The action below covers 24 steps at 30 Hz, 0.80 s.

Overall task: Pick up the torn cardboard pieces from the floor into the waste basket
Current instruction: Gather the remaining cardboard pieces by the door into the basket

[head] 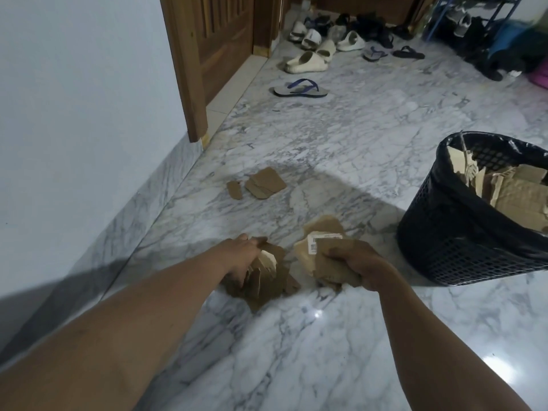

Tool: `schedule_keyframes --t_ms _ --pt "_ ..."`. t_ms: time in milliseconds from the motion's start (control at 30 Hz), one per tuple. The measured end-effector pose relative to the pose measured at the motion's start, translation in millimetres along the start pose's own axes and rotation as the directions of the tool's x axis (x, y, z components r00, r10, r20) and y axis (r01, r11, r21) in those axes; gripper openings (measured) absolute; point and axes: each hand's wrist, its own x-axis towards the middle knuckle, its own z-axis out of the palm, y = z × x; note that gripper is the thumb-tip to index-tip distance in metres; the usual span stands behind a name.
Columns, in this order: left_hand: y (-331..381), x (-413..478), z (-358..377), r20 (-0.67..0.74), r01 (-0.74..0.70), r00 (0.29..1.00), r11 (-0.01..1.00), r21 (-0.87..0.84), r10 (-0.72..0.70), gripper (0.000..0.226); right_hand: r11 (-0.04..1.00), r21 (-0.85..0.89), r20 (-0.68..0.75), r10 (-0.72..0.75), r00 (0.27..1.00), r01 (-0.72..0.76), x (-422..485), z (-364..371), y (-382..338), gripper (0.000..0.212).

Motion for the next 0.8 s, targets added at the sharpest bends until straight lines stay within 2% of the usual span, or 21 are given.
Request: schedule_keyframes --t_ms 67,133,233,300,333,433,533,600,633,700,800 --pt "7 -3 -5 0.018 0.027 0.999 1.000 -0.007 -0.027 0.085 0.997 -0.073 0.028 0.002 1.000 0.001 -2 10 0 0.049" --pt "11 -5 -7 -0.025 0.034 0.999 0.999 0.006 -0.034 0.067 0.994 -0.112 0.069 0.026 0.997 -0.018 -1 17 0 0.063" --pt "7 -1 -8 -0.055 0.008 0.998 1.000 -0.005 -0.009 0.044 0.994 -0.097 0.106 0.056 0.993 -0.046 -3 20 -5 0.066" --pt "-3 -2 -13 0.011 0.051 0.999 0.991 -0.120 -0.050 0.049 0.994 -0.086 0.101 0.072 0.992 -0.063 -7 20 -10 0.074" --pt "-12 -2 -16 0.068 0.108 0.993 0.967 -0.230 -0.095 0.055 0.994 -0.079 0.096 0.080 0.992 -0.073 -6 20 -11 0.077" --pt "-42 -15 -25 0.214 0.253 0.965 0.770 -0.585 -0.154 0.069 0.992 -0.095 0.086 0.092 0.992 -0.083 -3 25 -13 0.077" --pt "-61 -26 -24 0.233 0.306 0.951 0.535 -0.788 -0.202 0.065 0.984 -0.150 0.067 0.102 0.993 -0.091 -1 39 -15 0.083" --pt "-63 -30 -18 0.295 0.348 0.935 0.362 -0.865 -0.194 0.059 0.979 -0.168 0.018 0.117 0.993 -0.112 0 47 -13 0.089" --pt "-62 -30 -15 0.314 0.359 0.931 0.318 -0.878 -0.184 0.055 0.978 -0.170 -0.007 0.118 0.993 -0.117 0 50 -12 0.090" --pt "-60 -25 -6 0.315 0.364 0.927 0.293 -0.884 -0.203 0.048 0.977 -0.168 -0.046 0.122 0.992 -0.128 -1 54 -9 0.084" --pt "-62 -16 2 0.280 0.355 0.918 0.270 -0.895 -0.279 0.048 0.986 -0.114 -0.069 0.113 0.991 -0.120 -3 57 -6 0.060"
